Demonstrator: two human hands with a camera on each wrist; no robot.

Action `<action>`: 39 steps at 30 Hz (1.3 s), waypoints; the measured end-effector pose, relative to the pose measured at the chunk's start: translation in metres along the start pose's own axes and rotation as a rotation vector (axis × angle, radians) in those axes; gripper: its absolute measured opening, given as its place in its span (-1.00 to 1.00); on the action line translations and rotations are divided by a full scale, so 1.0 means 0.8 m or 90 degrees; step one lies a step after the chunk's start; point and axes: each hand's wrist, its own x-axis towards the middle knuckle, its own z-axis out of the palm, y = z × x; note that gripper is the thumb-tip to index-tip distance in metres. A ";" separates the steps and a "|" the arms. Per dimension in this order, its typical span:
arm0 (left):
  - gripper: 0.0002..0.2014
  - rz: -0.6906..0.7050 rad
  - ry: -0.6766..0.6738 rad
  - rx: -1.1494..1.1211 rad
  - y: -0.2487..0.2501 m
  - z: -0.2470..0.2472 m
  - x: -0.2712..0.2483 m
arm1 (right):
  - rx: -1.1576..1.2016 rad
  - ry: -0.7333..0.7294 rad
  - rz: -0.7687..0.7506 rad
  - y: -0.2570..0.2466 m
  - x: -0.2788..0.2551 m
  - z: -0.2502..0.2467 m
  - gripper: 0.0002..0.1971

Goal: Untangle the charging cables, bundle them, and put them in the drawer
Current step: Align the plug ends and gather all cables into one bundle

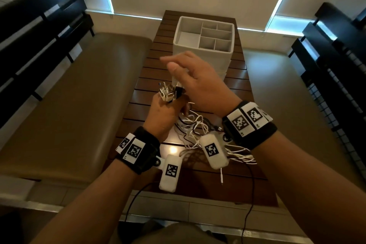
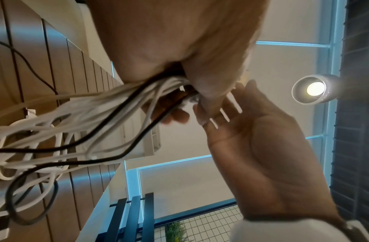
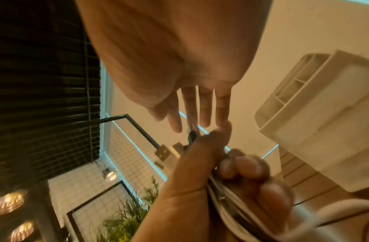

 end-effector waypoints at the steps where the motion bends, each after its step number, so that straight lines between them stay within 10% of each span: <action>1: -0.74 -0.020 -0.009 0.019 -0.001 0.002 0.001 | -0.023 -0.061 -0.007 -0.006 0.005 0.004 -0.60; 5: -0.67 -0.090 0.015 0.080 -0.004 0.009 0.004 | -0.316 -0.266 -0.048 -0.017 0.021 0.026 -0.50; 11: -0.54 -0.124 0.018 0.020 -0.016 -0.004 -0.004 | -0.360 -0.284 -0.071 -0.012 0.018 0.032 -0.46; 17: -0.82 -0.097 0.085 -0.128 0.015 0.004 0.008 | 0.218 -0.048 0.103 0.011 -0.008 0.026 -0.43; 23: -0.53 -0.110 -0.048 -0.282 0.018 -0.026 0.020 | 0.080 -0.344 0.164 0.065 -0.062 0.048 -0.54; 29: -0.52 -0.074 -0.027 -0.295 0.040 -0.062 0.018 | -0.169 -0.245 0.090 0.122 -0.078 0.038 -0.79; 39: -0.55 -0.107 -0.005 -0.224 0.013 -0.078 0.010 | -0.108 -0.049 0.225 0.176 -0.075 -0.010 -0.90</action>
